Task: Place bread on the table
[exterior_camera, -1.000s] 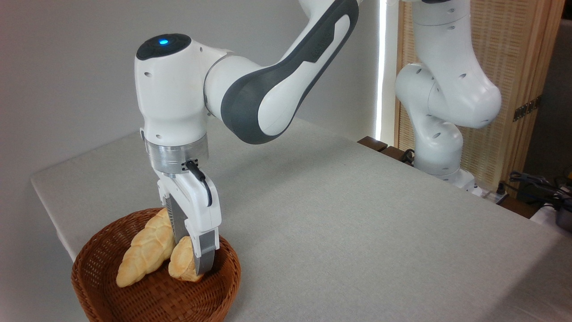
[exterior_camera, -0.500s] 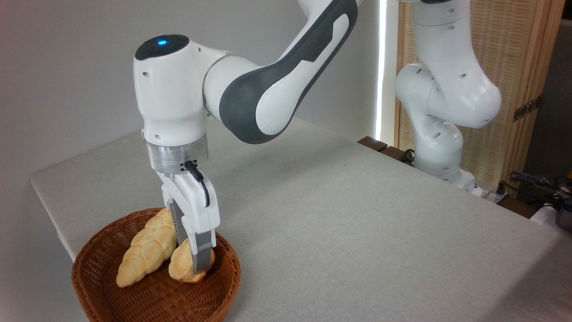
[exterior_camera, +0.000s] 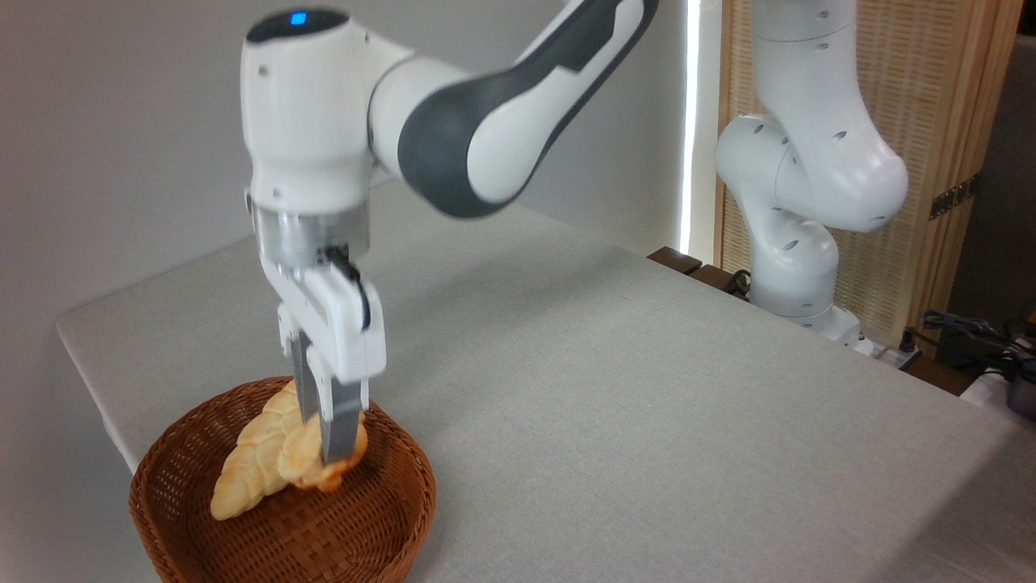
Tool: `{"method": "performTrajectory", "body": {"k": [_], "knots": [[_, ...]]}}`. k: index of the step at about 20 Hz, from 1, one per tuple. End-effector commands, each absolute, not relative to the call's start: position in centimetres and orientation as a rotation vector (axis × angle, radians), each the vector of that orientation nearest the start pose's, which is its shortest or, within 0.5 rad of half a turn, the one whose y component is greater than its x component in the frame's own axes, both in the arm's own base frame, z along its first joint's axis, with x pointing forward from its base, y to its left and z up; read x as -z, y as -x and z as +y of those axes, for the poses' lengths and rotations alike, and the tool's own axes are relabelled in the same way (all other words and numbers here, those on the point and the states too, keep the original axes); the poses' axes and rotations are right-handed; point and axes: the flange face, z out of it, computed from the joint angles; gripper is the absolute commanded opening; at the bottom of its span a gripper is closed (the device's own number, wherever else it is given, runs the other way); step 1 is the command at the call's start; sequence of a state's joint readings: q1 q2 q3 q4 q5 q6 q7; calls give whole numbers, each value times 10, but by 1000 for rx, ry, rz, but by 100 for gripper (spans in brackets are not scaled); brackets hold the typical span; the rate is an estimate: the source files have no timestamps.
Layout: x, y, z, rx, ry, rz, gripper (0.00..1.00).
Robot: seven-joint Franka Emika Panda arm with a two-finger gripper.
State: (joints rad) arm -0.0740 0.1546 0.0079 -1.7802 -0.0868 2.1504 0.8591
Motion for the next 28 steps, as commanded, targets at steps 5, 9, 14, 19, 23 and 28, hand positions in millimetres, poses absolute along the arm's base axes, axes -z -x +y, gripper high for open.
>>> {"method": "performTrajectory", "body": {"k": [5, 9, 14, 19, 23, 28], "knots": [[-558, -553, -41, 105, 2929, 1321, 60], [-544, -537, -46, -72, 2999, 1265, 60], [-520, -535, -51, -151, 3035, 1207, 69], [-474, -541, -73, -303, 3056, 1175, 100], [-469, -541, -87, -309, 3056, 1209, 100], [-470, -541, -88, -306, 3053, 1216, 100]]}}
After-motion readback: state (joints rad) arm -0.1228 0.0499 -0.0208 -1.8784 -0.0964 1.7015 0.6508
